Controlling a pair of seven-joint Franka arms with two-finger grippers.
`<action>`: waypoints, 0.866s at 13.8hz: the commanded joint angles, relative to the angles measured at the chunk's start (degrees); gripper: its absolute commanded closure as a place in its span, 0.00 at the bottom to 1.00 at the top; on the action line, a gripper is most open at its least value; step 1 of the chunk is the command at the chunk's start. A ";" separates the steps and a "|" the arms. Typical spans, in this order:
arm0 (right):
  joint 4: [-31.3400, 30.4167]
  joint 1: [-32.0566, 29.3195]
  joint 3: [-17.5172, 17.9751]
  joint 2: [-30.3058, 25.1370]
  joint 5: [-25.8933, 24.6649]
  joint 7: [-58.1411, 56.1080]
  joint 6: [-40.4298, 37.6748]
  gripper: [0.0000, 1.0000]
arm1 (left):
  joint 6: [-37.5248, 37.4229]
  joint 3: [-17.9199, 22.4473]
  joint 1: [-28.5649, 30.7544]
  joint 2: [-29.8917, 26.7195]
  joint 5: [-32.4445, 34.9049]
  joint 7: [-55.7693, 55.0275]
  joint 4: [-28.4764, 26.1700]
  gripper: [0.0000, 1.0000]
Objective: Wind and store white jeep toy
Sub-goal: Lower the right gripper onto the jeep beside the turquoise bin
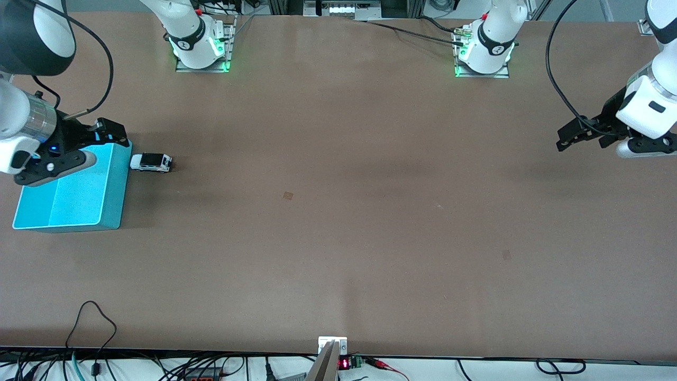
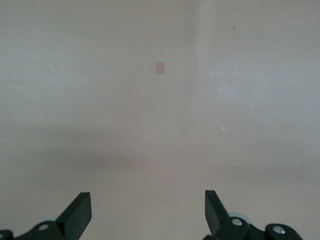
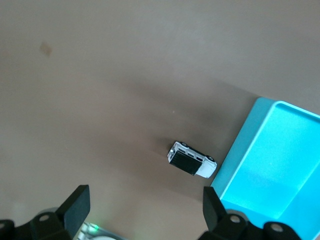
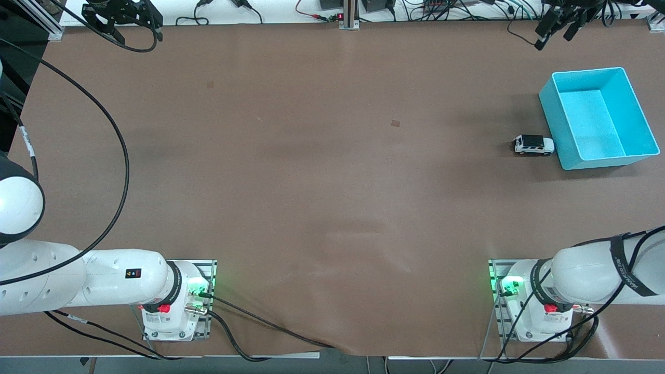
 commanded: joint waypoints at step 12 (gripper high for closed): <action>-35.13 -7.91 0.24 -3.02 -0.21 -35.93 31.35 0.00 | -3.27 -0.04 -1.13 0.43 -0.55 2.64 3.37 0.00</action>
